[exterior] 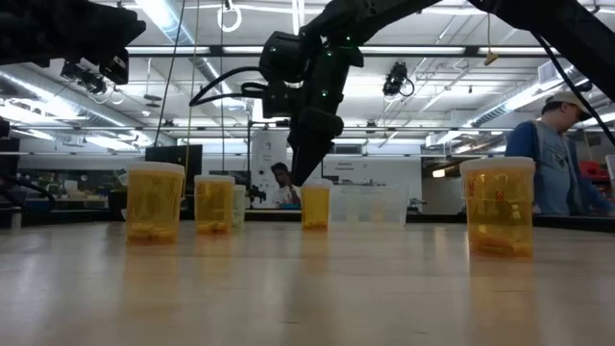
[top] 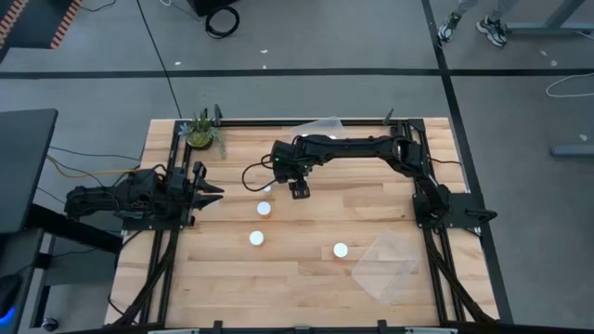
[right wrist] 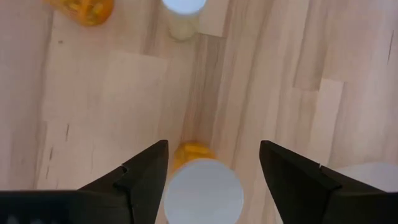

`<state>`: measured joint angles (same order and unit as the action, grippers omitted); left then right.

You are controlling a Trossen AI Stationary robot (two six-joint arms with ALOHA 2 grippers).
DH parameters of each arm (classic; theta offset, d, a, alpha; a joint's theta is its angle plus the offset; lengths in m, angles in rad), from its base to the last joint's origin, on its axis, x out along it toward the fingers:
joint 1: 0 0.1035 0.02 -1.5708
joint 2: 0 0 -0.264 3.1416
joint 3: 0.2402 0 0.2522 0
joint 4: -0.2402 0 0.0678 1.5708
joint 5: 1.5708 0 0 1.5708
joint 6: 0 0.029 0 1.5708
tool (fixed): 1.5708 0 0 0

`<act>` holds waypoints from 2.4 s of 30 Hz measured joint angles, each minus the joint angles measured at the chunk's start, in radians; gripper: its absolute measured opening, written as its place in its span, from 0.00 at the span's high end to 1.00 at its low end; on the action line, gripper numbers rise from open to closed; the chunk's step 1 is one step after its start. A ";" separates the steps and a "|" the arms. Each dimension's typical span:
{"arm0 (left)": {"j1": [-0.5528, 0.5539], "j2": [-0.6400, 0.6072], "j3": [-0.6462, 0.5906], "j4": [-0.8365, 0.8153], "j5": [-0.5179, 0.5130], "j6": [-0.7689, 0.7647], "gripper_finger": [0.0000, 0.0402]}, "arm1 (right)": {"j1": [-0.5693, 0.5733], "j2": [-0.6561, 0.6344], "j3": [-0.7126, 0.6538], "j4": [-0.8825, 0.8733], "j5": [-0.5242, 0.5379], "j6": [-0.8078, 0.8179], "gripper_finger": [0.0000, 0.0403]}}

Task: Pick and place medicine bottles into bin by pill shape (circle, oval)
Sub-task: Put the large orange pill bottle into the bottom transparent bin

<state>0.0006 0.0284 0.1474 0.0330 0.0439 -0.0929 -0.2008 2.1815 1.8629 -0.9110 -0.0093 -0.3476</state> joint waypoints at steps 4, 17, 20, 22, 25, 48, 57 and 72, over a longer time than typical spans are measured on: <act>0.000 0.000 0.000 0.000 0.000 0.000 0.79 | 0.000 0.000 -0.021 -0.003 0.000 0.001 0.35; 0.000 0.000 0.000 0.000 0.000 0.000 0.80 | -0.002 0.000 -0.022 -0.041 0.000 0.028 0.35; 0.000 0.000 0.000 0.000 0.000 0.000 0.80 | -0.002 0.000 -0.022 -0.043 0.000 0.030 0.37; 0.000 0.000 0.000 0.000 0.000 0.000 0.79 | -0.002 0.000 -0.022 -0.048 0.000 0.030 0.39; 0.000 0.000 0.000 0.000 0.000 0.000 0.78 | -0.002 0.000 -0.022 -0.058 0.000 0.033 0.43; 0.000 0.004 0.000 0.002 0.000 0.000 0.80 | 0.073 -0.093 -0.019 -0.240 -0.022 0.128 0.44; 0.000 0.004 0.000 0.001 0.000 0.000 0.79 | 0.140 -0.209 -0.019 -0.267 -0.023 0.198 0.44; 0.000 0.004 0.000 0.000 0.000 0.000 0.80 | 0.273 -0.331 -0.019 -0.280 -0.023 0.309 0.44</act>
<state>0.0004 0.0325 0.1478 0.0334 0.0438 -0.0929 0.0723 1.8506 1.8442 -1.1906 -0.0322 -0.0390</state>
